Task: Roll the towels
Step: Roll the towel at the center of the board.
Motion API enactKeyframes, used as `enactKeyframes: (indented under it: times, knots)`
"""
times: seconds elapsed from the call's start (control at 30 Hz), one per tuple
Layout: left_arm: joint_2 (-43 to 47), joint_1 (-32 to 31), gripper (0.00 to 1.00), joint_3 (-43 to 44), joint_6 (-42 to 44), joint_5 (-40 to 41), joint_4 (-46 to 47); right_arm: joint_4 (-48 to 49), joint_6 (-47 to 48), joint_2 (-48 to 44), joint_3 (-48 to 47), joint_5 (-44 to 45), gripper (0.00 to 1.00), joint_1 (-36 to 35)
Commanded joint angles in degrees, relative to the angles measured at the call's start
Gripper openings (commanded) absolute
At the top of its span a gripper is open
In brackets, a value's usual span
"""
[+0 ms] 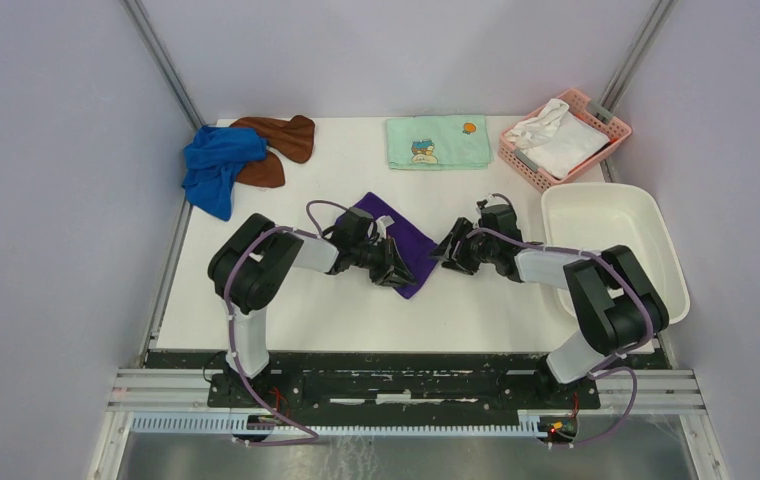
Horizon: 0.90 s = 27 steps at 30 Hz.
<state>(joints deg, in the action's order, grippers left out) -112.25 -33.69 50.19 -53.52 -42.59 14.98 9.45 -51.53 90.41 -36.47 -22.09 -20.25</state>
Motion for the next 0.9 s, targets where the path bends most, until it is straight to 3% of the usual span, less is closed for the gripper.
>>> enactKeyframes:
  times: [0.0,0.7,0.87]
  knots:
    - [0.4,0.8,0.11,0.9,1.5,4.6,-5.1,7.9,-2.4,1.6,0.6,-1.2,0.6,-0.2]
    - [0.4,0.9,0.12,5.1,4.3,6.7,-11.2,25.6,-8.1,4.9,5.9,-3.2,0.63,-0.2]
    - [0.3,0.8,0.12,5.8,4.5,6.6,-11.6,22.7,-8.1,5.2,5.9,-0.3,0.61,-0.2]
